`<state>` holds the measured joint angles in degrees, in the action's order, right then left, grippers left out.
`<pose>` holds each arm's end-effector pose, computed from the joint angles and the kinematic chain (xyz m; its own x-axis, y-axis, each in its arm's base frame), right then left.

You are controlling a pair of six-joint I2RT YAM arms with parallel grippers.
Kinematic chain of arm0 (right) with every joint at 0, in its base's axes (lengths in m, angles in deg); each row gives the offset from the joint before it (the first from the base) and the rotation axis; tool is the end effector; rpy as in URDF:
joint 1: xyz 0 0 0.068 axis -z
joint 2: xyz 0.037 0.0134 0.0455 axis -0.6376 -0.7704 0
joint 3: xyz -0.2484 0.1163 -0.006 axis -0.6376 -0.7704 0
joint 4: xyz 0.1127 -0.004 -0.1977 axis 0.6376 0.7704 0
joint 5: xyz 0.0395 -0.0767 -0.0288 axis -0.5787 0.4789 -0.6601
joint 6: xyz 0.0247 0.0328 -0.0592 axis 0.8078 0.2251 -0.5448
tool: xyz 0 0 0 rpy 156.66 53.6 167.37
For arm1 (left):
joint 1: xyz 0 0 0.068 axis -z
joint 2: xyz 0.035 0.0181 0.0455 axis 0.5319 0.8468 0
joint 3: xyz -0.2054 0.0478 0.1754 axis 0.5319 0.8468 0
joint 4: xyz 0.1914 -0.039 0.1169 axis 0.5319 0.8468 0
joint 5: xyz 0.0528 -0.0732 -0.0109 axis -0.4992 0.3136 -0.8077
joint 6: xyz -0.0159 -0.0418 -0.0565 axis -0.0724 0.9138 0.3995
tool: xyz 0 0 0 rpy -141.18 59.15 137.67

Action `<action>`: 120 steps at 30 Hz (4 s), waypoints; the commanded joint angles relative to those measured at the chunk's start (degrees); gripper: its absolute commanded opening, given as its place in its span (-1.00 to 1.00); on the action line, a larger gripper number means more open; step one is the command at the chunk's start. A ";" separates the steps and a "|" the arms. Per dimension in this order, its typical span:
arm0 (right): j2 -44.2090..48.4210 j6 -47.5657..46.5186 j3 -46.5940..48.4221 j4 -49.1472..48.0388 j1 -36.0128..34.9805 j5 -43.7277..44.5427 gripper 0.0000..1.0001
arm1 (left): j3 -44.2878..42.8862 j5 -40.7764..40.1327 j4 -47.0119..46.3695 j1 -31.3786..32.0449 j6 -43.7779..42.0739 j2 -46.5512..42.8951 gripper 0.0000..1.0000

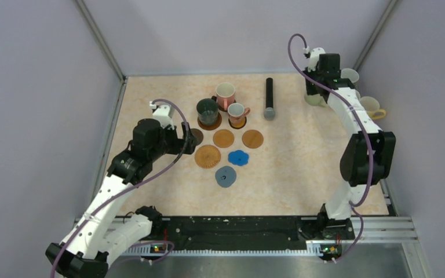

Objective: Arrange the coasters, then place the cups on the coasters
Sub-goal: Pick up the cup from the tray, then place the cup on the coaster.

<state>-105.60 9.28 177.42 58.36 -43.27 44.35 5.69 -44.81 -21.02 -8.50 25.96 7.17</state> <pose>0.4097 0.0253 0.3171 -0.5508 -0.2522 -0.7956 -0.1752 0.9669 -0.1853 0.1513 -0.0691 0.3231 -0.5446 -0.1034 -0.8323 0.2796 0.9132 -0.2964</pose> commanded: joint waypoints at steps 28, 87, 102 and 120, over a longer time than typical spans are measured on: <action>18.69 -11.47 -24.02 -7.76 -33.07 -8.99 -1.00 | 0.15 -9.11 -1.48 -0.74 1.43 -5.48 0.93; 9.14 -13.29 -27.26 -15.19 -33.16 -7.54 -1.00 | 0.40 -7.89 -1.92 -0.80 1.43 -4.94 0.93; 8.97 -12.78 -26.24 -14.40 -33.12 -7.64 -1.00 | 0.41 -7.62 -1.96 -0.80 1.43 -4.90 0.93; 9.73 -12.40 -25.81 -13.46 -33.18 -8.30 -1.00 | 0.40 -7.45 -2.06 -0.85 1.34 -4.79 0.93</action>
<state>-97.36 -2.63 149.01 47.80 -76.25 36.50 5.87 -52.74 -21.04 -9.13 27.16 2.32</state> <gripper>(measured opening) 0.029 0.964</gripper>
